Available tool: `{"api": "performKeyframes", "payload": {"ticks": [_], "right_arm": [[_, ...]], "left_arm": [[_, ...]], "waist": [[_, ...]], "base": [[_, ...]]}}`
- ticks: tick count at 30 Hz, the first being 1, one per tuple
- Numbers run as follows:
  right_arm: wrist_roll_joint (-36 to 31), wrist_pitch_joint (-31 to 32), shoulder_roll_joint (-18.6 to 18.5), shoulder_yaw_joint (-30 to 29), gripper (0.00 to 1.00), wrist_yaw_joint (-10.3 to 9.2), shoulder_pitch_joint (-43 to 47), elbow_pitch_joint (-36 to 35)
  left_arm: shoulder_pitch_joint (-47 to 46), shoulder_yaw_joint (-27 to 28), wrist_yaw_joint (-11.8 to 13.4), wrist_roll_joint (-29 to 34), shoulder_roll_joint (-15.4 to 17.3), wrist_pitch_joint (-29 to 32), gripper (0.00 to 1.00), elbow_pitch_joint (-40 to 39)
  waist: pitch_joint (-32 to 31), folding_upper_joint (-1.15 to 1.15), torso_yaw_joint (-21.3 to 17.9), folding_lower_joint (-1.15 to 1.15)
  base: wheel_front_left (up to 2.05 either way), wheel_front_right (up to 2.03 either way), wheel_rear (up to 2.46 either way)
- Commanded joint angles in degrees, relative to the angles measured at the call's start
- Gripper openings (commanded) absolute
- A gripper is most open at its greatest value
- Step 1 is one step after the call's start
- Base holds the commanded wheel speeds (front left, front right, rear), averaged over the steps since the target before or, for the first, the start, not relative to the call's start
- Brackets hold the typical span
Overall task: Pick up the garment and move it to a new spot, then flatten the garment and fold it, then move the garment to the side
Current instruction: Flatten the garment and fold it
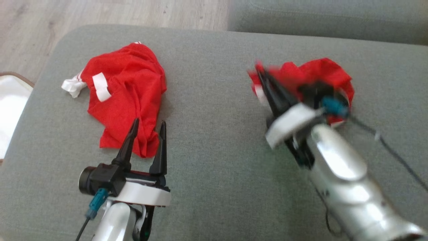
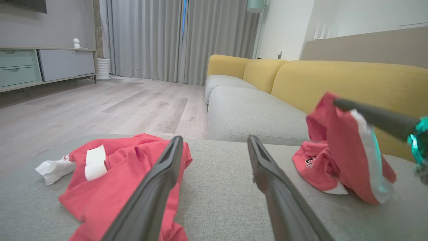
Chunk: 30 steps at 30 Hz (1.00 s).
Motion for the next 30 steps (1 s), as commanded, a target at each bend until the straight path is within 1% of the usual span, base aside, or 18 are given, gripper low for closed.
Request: {"api": "performKeyframes", "payload": {"ticks": [1,3,4,5,8,11,14,15,19,22,23,24,27,30], "right_arm": [[0.96,-0.81,0.49,1.29,0.00,-0.04,-3.03,-2.59],[3.29,-1.09,0.49,2.59,0.00,-0.04,-6.53,-4.84],[4.55,-1.41,0.49,2.31,0.00,-0.04,-8.37,-5.94],[7.32,-2.08,0.49,0.44,0.00,-0.04,-11.85,-7.94],[10.53,-2.85,0.49,-5.51,0.00,-0.04,-16.07,-9.85],[9.19,-3.10,0.49,-12.88,0.00,-0.04,-17.37,-9.48],[5.62,-2.76,0.07,-19.44,0.00,-0.04,-14.74,-8.26],[3.72,-1.57,-0.88,-23.37,0.00,-0.04,-10.88,-7.62],[-0.06,0.68,-2.49,-31.81,0.00,-0.04,-0.68,-5.89],[-6.49,1.89,-2.86,-40.33,0.00,-0.04,5.64,-3.36],[-8.76,1.97,-2.52,-42.78,0.91,-0.04,6.79,-2.88],[-10.75,1.97,-2.01,-44.77,1.00,-0.04,7.53,-2.60],[-15.42,0.85,-0.57,-47.72,1.00,-0.04,8.16,-3.30],[-17.13,-0.49,0.23,-47.73,1.00,-0.04,8.08,-4.77]], "left_arm": [[-0.83,1.99,0.30,-0.46,0.11,-0.37,1.00,-1.95],[-0.35,2.09,0.47,-0.56,0.11,-0.37,1.00,-1.97],[-0.06,2.18,0.56,-0.60,0.11,-0.37,1.00,-1.99],[0.52,2.39,0.73,-0.60,0.11,-0.37,1.00,-2.05],[1.31,2.89,0.99,-0.53,0.11,-0.37,1.00,-2.33],[1.84,3.38,1.21,-0.56,0.11,-0.37,1.00,-2.91],[2.05,3.69,1.23,-0.49,0.11,-0.37,1.00,-3.41],[2.00,3.73,1.08,-0.38,0.11,-0.37,1.00,-3.54],[1.52,3.61,0.68,-0.20,0.11,-0.37,1.00,-3.46],[0.97,3.26,0.21,0.10,0.10,-0.37,1.00,-3.12],[0.77,3.27,0.08,0.29,0.10,-0.37,1.00,-3.02],[0.59,3.33,-0.04,0.51,0.10,-0.37,1.00,-2.92],[0.02,3.65,-0.31,0.89,0.10,-0.37,1.00,-2.80],[-0.38,3.65,-0.56,1.05,0.10,-0.37,1.00,-2.86]], "waist": [[-0.49,0.00,0.21,0.00],[-1.18,0.00,0.22,0.00],[-1.49,0.00,0.14,0.00],[-2.06,0.00,-0.12,0.00],[-2.58,0.00,-0.88,0.00],[-2.82,0.00,-2.11,0.00],[-2.64,0.00,-3.55,0.00],[-2.37,0.00,-4.45,0.00],[-1.41,0.00,-6.16,0.00],[-0.49,0.00,-7.53,0.00],[-0.22,0.00,-7.97,0.00],[0.03,0.00,-8.42,0.00],[0.56,0.00,-9.50,0.00],[0.70,0.00,-10.26,0.00]], "base": [[0.00,0.00,0.00],[0.00,0.00,0.00],[0.00,0.00,0.00],[0.00,0.00,0.00],[0.00,0.00,0.00],[0.00,0.00,0.00],[0.00,0.00,0.00],[0.00,0.00,0.00],[0.00,0.00,0.00],[0.00,0.00,0.00],[0.00,0.00,0.00],[0.00,0.00,0.00],[0.00,0.00,0.00],[0.00,0.00,0.00]]}}
